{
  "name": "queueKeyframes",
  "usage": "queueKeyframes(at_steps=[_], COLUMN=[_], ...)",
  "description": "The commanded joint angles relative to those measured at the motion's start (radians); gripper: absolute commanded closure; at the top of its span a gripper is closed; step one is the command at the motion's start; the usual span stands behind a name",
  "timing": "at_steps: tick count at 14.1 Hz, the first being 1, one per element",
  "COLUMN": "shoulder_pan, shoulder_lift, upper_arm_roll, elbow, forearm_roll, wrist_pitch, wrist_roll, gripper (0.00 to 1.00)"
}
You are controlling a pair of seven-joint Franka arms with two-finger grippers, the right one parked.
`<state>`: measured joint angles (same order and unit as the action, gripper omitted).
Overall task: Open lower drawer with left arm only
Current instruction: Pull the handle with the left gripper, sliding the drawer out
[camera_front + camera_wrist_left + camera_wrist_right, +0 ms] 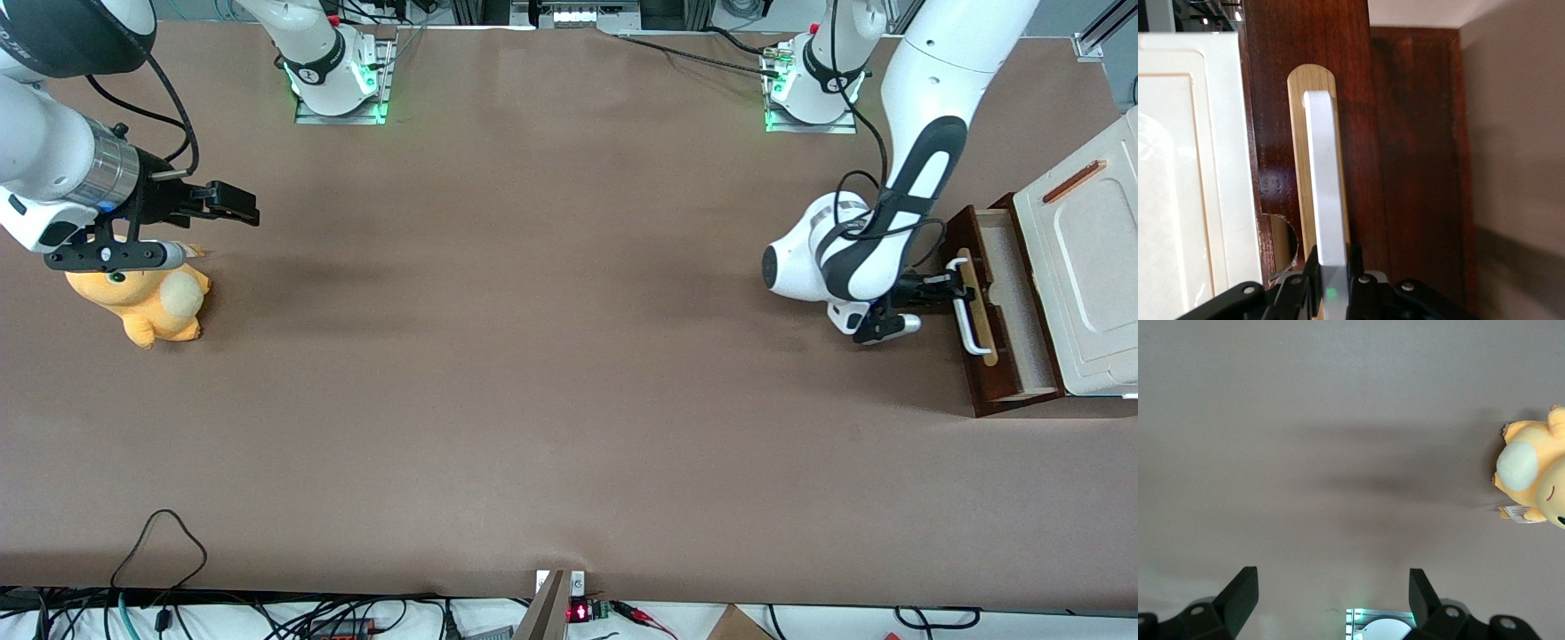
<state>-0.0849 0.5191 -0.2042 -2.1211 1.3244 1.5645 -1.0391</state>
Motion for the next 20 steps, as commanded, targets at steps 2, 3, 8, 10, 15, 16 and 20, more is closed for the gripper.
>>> queueKeyframes(at_steps=[2, 3, 8, 10, 15, 16, 20], shoulder_pan=[-0.064, -0.078, -0.127, -0.125, -0.108, -0.105, -0.104], shoulder_lift=[-0.001, -0.001, -0.002, -0.002, -0.017, -0.017, -0.021], upper_arm_roll=[-0.067, -0.082, -0.092, -0.089, -0.086, -0.086, -0.086], elbow=[0.072, 0.090, 0.139, 0.136, 0.136, 0.136, 0.139], forearm_roll=[-0.119, -0.152, -0.234, -0.232, -0.231, -0.231, -0.234], wrist_pitch=[0.005, 0.003, 0.000, -0.003, 0.005, 0.005, 0.005], wrist_roll=[0.041, 0.041, 0.041, 0.045, 0.090, 0.090, 0.088], gripper=[1.00, 1.00, 0.91, 0.36, 0.01, 0.01, 0.00])
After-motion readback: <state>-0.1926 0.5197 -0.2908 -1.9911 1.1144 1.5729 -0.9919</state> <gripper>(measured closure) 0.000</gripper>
